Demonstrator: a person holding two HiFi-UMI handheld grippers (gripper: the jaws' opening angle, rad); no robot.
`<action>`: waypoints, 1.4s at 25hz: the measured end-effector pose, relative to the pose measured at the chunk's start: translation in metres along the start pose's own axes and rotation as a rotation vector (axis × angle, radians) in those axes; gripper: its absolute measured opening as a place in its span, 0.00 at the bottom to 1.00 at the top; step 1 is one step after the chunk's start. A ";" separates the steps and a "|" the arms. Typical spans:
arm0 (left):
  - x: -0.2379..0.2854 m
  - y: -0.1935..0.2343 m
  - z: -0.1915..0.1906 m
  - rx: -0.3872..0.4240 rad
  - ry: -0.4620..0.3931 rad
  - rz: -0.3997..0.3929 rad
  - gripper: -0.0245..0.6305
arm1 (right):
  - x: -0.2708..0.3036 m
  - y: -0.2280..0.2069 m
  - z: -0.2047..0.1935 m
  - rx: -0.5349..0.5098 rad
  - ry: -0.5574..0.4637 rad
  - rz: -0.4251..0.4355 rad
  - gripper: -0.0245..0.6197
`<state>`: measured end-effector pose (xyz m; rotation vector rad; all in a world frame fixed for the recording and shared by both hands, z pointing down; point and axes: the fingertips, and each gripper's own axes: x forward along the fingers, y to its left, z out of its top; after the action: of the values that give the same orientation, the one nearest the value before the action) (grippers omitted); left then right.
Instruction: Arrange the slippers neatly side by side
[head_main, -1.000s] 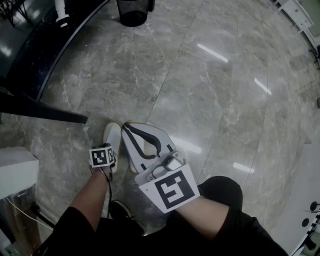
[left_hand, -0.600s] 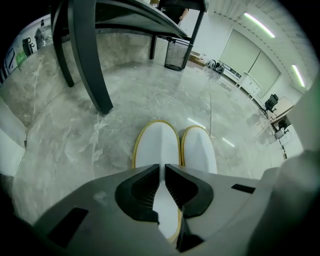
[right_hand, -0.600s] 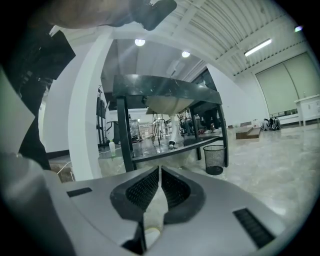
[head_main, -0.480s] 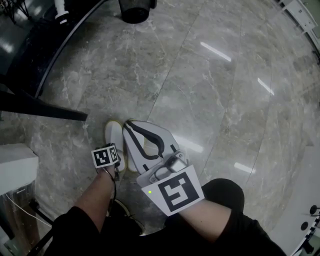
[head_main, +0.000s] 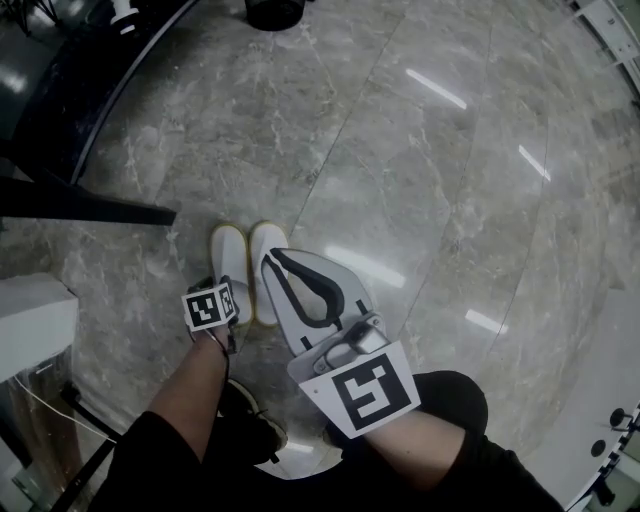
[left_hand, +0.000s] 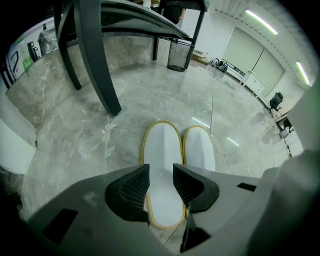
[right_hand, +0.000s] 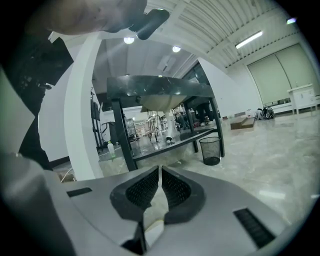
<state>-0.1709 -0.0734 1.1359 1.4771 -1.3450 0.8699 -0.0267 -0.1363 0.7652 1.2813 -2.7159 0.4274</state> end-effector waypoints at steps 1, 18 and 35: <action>-0.009 0.004 -0.001 0.003 0.002 0.014 0.22 | -0.003 0.004 -0.001 0.000 0.017 0.003 0.04; -0.338 -0.050 0.070 0.256 -0.108 -0.067 0.22 | -0.123 0.095 0.120 -0.013 0.357 -0.002 0.04; -0.722 -0.180 0.149 0.463 -0.327 -0.304 0.22 | -0.255 0.150 0.391 -0.209 0.332 -0.066 0.04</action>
<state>-0.1143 0.0198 0.3847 2.1964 -1.1423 0.7939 0.0292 0.0267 0.3064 1.1274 -2.3658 0.3071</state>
